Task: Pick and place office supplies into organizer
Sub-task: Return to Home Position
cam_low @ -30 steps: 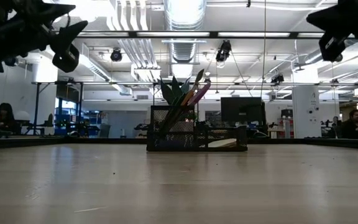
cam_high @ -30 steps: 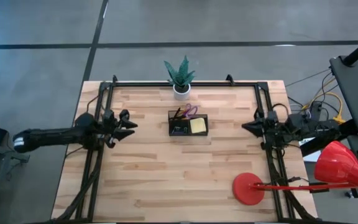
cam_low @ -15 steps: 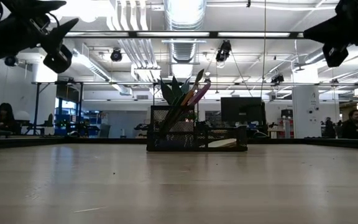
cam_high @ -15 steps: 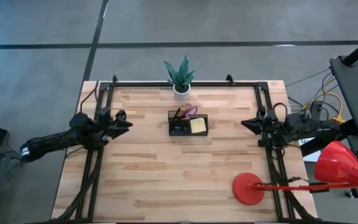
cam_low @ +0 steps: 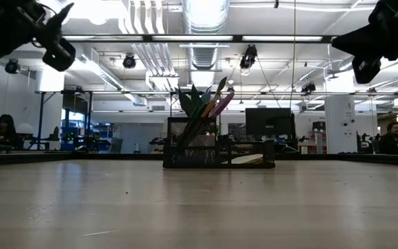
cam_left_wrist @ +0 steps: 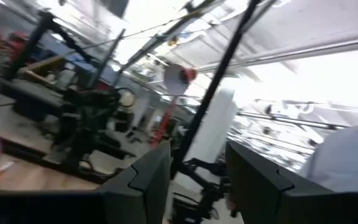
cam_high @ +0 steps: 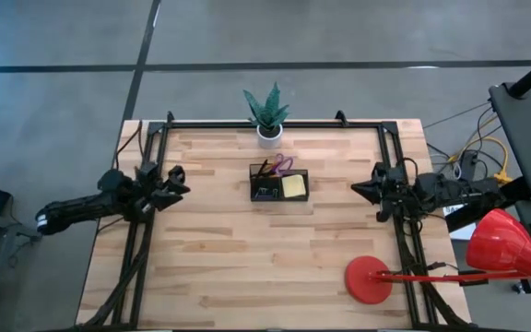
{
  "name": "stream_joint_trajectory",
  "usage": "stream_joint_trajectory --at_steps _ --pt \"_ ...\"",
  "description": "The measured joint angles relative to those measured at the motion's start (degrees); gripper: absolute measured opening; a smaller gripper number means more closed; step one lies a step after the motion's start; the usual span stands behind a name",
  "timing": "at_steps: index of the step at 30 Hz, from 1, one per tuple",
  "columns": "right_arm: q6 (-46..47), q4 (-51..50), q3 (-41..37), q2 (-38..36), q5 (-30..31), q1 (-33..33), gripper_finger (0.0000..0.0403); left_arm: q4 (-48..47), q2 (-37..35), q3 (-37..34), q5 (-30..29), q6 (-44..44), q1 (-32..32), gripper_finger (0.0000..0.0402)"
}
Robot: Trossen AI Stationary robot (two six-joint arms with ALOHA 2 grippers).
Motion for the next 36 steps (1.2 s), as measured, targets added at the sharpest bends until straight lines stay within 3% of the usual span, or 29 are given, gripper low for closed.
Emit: stream_joint_trajectory --at_steps 5,10,36 --pt "-0.5 9.8 -4.8 0.0 -2.1 0.0 0.0009 -0.1 -1.4 0.0 0.0 0.0 -4.9 0.0141" --pt "2.4 11.3 -8.5 0.0 -1.3 0.0 0.0009 -0.1 -0.5 0.0 0.1 0.0 -8.8 0.0141" --pt "1.4 11.4 -8.7 2.0 -0.3 0.0 0.0009 -0.1 0.9 -0.1 0.0 0.0 -9.0 0.0141"
